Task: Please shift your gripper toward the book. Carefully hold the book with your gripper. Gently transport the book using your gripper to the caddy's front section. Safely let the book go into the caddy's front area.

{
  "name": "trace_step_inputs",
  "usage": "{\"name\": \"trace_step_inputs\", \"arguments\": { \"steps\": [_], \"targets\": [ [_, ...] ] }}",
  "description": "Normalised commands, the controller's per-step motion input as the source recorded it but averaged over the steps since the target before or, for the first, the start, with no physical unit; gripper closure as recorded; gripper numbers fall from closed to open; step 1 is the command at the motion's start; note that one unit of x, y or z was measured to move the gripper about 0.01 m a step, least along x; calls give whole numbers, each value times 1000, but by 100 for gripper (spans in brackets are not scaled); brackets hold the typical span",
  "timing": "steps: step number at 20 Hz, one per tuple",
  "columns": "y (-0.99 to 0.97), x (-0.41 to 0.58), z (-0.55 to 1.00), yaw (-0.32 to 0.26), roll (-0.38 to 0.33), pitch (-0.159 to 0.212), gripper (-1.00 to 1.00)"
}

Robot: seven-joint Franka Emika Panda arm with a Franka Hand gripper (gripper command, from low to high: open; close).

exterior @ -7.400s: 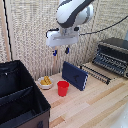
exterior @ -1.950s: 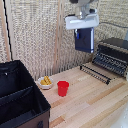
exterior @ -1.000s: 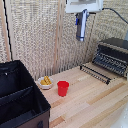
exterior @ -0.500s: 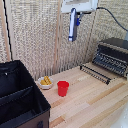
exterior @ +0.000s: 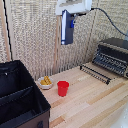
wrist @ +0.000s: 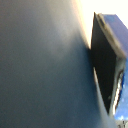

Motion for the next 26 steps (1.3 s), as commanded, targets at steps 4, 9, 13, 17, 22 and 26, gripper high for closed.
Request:
{"name": "trace_step_inputs", "arguments": {
  "steps": [4,9,13,17,22,26],
  "targets": [
    [822,-206,1,-77,-15,-9,100],
    [806,-18,0,-126,-10,-19,100],
    [804,0,0,-140,-8,-13,100],
    [805,-8,0,-132,-5,-1,100],
    [777,-221,82,-90,0,-6,100],
    [759,-326,149,-74,0,-16,100]
  ]
}}
